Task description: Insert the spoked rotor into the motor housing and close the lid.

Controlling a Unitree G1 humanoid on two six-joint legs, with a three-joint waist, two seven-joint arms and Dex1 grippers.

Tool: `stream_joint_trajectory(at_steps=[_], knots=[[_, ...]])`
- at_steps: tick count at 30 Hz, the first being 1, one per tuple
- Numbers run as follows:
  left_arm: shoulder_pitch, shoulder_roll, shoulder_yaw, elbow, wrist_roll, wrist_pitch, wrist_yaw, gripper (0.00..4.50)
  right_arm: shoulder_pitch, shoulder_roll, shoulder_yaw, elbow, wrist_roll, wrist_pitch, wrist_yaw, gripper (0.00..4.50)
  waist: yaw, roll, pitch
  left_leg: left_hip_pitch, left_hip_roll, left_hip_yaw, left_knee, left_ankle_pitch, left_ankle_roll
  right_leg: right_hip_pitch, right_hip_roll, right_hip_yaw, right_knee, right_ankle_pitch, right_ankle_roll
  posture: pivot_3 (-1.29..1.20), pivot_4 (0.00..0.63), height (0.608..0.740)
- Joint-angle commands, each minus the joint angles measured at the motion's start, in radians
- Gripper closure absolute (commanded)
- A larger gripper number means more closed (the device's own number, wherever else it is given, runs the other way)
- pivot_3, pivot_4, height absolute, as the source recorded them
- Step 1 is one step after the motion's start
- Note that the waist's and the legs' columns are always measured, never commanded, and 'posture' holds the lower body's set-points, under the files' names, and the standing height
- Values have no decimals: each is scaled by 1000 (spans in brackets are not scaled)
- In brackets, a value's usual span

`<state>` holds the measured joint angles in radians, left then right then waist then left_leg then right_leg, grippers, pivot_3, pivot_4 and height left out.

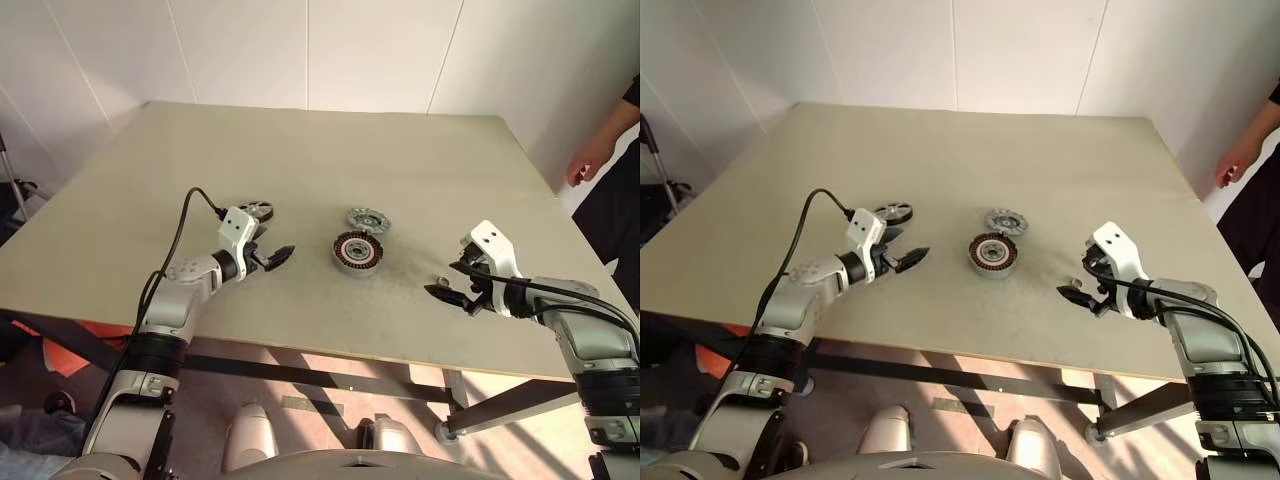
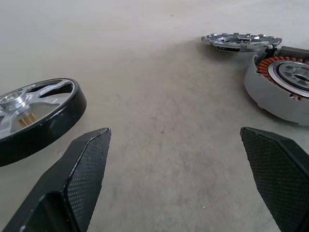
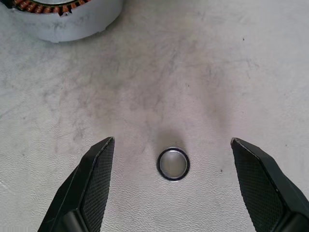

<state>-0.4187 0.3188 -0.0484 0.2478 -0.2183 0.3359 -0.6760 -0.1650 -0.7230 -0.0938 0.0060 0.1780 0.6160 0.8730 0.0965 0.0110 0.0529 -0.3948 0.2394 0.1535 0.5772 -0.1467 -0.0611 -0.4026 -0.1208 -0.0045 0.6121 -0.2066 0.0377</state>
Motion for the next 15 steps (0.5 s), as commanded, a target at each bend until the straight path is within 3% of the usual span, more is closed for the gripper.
stream_joint_trajectory(at_steps=[1, 7, 11, 15], knots=[[-31, 2, 1, -6, 2, -17, -9, 0, 2, -13, -39, -10, 19, -8, -22, 157, 0, 0, 0, 0, 0, 0, 0, 0, 0, 0, 0, 0, 0, 0, 0, 0, 0, 740], [-38, 6, 4, 5, 4, -21, -13, 0, 20, -28, -35, 32, 10, -29, -29, 157, 2, 0, 0, 0, 0, 0, 0, 0, 0, 1, 0, 0, -1, 0, 0, 0, 0, 740], [-39, 9, 7, 6, 6, -22, -12, 0, 22, -28, -17, 64, 10, -43, -27, 1000, 3, 0, -1, 0, -1, 0, 0, 0, 1, 3, -1, -1, -4, 0, 0, 0, 0, 740], [-36, 14, 14, 2, 5, -20, -10, 0, 21, -26, -5, 86, 8, -62, -29, 2385, 3, -1, -1, 1, 0, 0, 0, -1, 1, 4, -1, -1, -4, 0, 0, 0, 0, 740]])
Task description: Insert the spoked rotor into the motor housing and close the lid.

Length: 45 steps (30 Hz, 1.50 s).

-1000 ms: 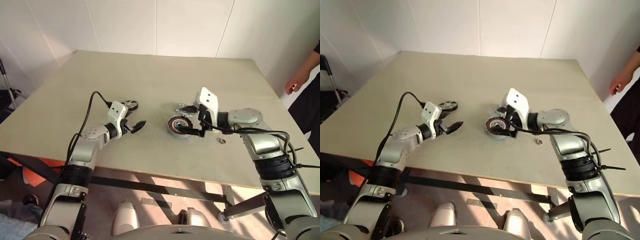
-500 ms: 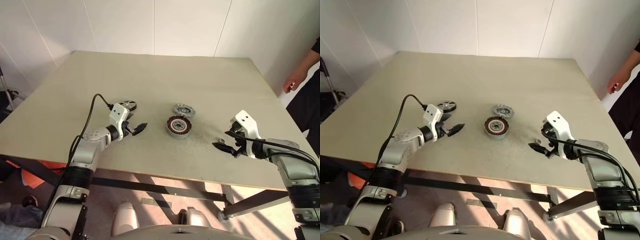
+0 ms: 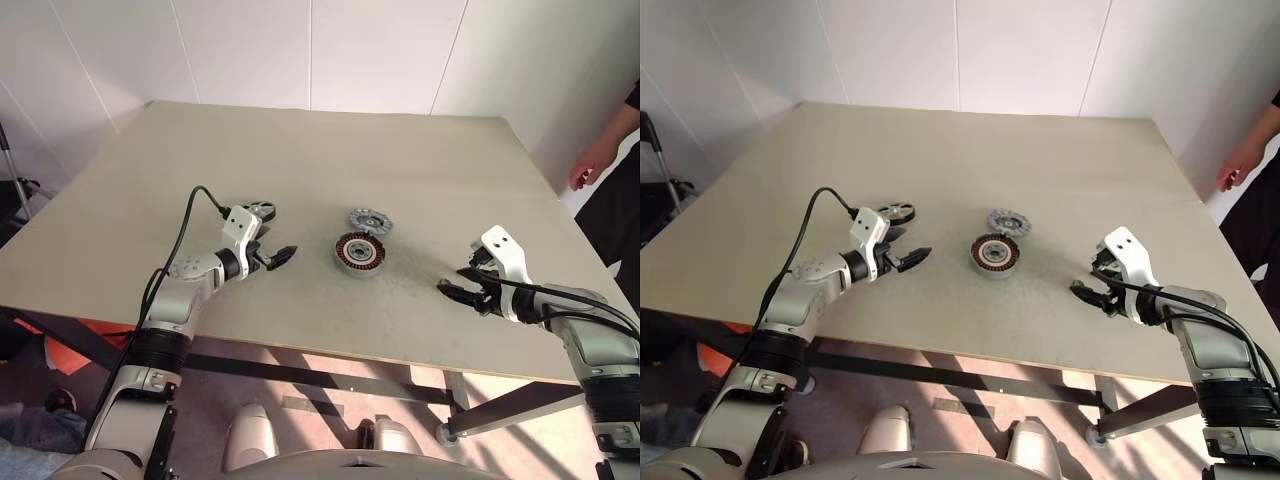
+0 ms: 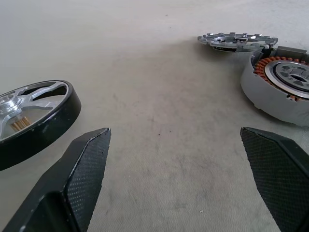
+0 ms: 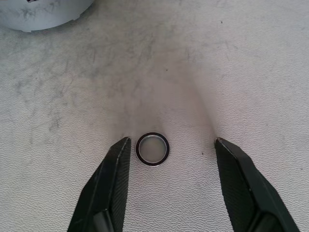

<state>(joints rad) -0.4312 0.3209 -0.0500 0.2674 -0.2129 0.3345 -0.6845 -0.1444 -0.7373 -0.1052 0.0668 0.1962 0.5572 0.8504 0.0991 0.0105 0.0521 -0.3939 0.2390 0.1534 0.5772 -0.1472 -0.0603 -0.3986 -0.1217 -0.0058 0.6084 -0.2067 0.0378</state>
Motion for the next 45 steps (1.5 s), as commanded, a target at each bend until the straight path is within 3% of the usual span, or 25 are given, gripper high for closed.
stream_joint_trajectory(at_steps=[1, 5, 12, 25, 45], knots=[[-22, 14, 16, -18, 0, -19, -2, 0, -1, -11, 10, 28, -11, -6, -7, 2781, 0, 0, 0, 0, 0, 0, 0, 0, 0, 1, 0, 0, 0, 0, 0, 0, 0, 740], [-20, 17, 18, -21, -1, -18, 0, 0, -8, -14, 25, 42, -23, -21, -10, 3904, 0, -1, 0, 2, 0, 0, 0, 0, 0, 3, 0, 0, 0, -2, 3, 0, 0, 740], [-26, 18, 17, -17, -2, -18, 3, 0, -44, 12, 46, -53, 0, -19, -18, 3919, -3, -1, -1, 5, 0, 0, 0, 0, 0, 4, 0, 0, 0, -4, 6, 0, 0, 740], [-20, 13, 16, -19, 7, -21, 11, 0, -329, 200, 155, -70, 22, 67, -73, 3919, 4, 1, 0, -1, 0, 0, -2, 0, 0, -2, 0, -1, -1, 0, 0, 0, 0, 740], [-10, 32, 28, -41, 4, -12, 19, 0, -345, 292, 269, 29, -26, 30, -88, 3919, 0, 1, 0, -2, 1, 0, -2, 0, -1, -4, 0, -2, 0, 0, 0, 0, 0, 740]])
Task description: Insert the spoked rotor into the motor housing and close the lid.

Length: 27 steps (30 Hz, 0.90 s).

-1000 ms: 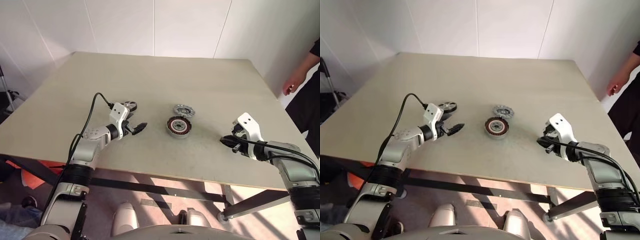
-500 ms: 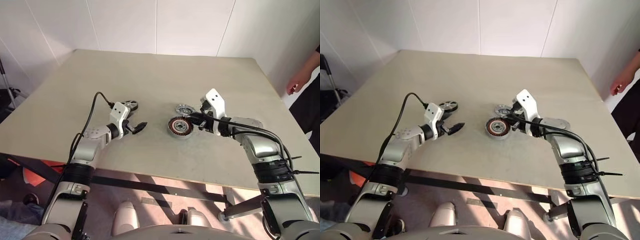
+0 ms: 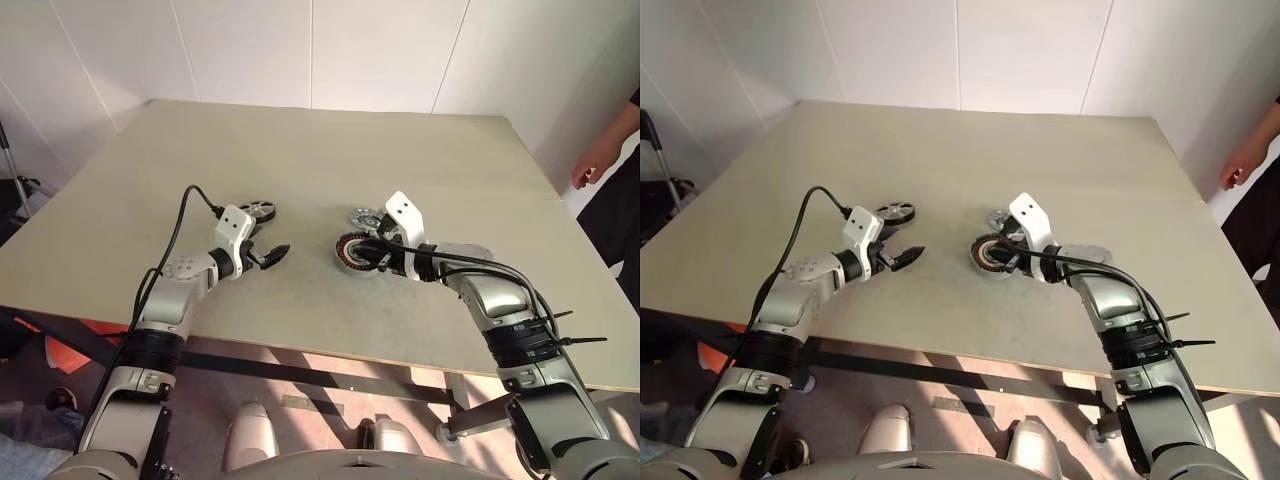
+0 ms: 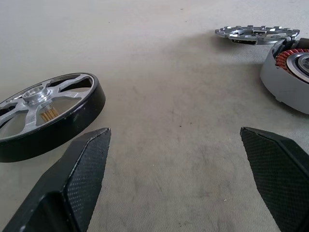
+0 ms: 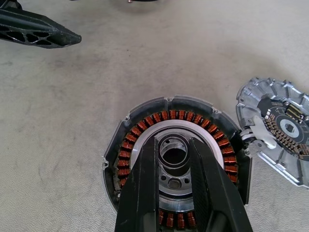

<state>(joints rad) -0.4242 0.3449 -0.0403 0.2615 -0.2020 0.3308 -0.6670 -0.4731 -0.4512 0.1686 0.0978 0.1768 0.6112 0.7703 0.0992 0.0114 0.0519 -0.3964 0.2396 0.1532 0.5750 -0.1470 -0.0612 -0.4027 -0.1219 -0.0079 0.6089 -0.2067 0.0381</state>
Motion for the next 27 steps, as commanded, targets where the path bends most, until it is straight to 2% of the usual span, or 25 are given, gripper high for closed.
stream_joint_trajectory(at_steps=[1, 6, 12, 22, 25, 27], knots=[[-18, 8, 19, -34, -7, -9, 2, 0, -17, 7, -3, 0, -8, -26, -9, 3919, 0, 0, 0, 0, 0, 0, 0, 0, 0, 0, 0, 0, 0, 0, 0, 0, 0, 740], [-18, 9, 19, -35, -7, -9, 3, 0, -22, 12, 2, 31, -20, -24, -13, 3919, 0, 0, 0, 0, 0, 0, 0, 0, 0, 0, 0, 0, 0, 0, 0, 0, 0, 740], [-13, 8, 21, -41, -8, -7, 7, 0, -16, -7, -3, -8, -18, -52, 10, 1962, 0, 0, 0, 1, 0, 0, 0, 0, 0, 1, 0, 0, 0, 0, 0, 0, 0, 740], [-17, 6, 19, -34, -8, -8, 5, 0, -29, 7, -37, -84, 29, -21, 17, 1962, -1, 0, 0, 1, 0, 0, 0, 0, 0, 1, 0, 0, 0, 0, 0, 0, 0, 740], [-18, 6, 19, -32, -7, -8, 5, 0, -44, 17, -45, -34, 30, -7, -2, 2588, -1, 0, 0, 1, 0, 0, 0, 0, 0, 1, 0, 0, 0, 0, 0, 0, 0, 740], [-19, 5, 20, -31, -7, -8, 6, 0, -51, 22, -42, -1, 22, -13, -12, 3238, -1, 0, 0, 1, 0, 0, 0, 0, 0, 1, 0, 0, 0, 0, 0, 0, 0, 740]])
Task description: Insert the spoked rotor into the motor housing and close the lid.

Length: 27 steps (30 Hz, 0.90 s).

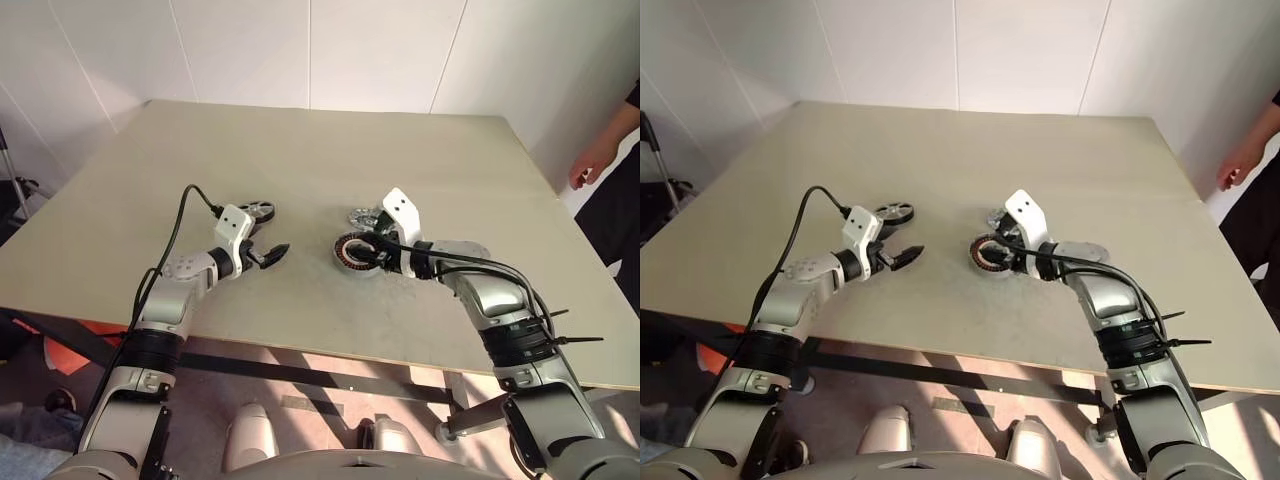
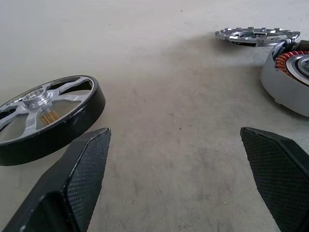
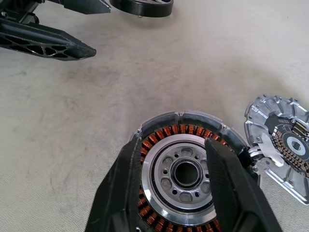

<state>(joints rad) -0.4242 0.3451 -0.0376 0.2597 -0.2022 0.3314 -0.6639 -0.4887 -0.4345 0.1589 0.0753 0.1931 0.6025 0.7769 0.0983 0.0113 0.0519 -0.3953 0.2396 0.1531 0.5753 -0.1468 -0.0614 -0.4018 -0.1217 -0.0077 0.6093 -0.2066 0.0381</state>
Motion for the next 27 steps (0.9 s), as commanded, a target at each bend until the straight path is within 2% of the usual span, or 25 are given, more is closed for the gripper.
stream_joint_trajectory(at_steps=[1, 3, 4, 14, 18, 27], knots=[[-19, 5, 17, -29, -7, -9, 3, 0, -41, 8, -30, 37, -1, -12, -28, 3605, 0, 0, 0, 0, 0, 0, 0, 0, 0, 0, 0, 0, 0, 0, 0, 0, 0, 740], [-18, 5, 17, -30, -6, -9, 5, 0, -56, 17, -29, 71, -13, -24, -51, 4347, 0, 0, 0, 0, 0, 0, 0, 0, 0, 0, 0, 0, 0, 0, 0, 0, 0, 740], [-17, 5, 17, -30, -6, -9, 5, 0, -64, 19, -29, 85, -18, -31, -60, 4458, 0, 0, 0, 0, 0, 0, 0, 0, 0, 0, 0, 0, 0, 0, 0, 0, 0, 740], [-7, 12, 28, -37, -7, -8, 14, 0, -48, 51, 29, 200, -79, -72, -89, 4458, -1, -1, 0, 1, 0, 0, 0, 0, 0, 1, 0, 0, 0, 0, 0, 0, 0, 740], [0, 15, 32, -34, -8, -10, 15, 0, -65, 53, -27, 143, -23, -50, -73, 4458, -2, -1, 0, 4, 0, 0, 0, 0, 0, 4, 0, 0, 1, 0, 0, 0, 0, 740], [-4, 12, 31, -29, -9, -9, 19, 0, -71, 22, -54, -25, 14, -8, -46, 4458, 0, -1, 0, 2, 0, 0, -1, 0, 0, 1, 0, 0, 0, 0, 0, 0, 0, 740]])
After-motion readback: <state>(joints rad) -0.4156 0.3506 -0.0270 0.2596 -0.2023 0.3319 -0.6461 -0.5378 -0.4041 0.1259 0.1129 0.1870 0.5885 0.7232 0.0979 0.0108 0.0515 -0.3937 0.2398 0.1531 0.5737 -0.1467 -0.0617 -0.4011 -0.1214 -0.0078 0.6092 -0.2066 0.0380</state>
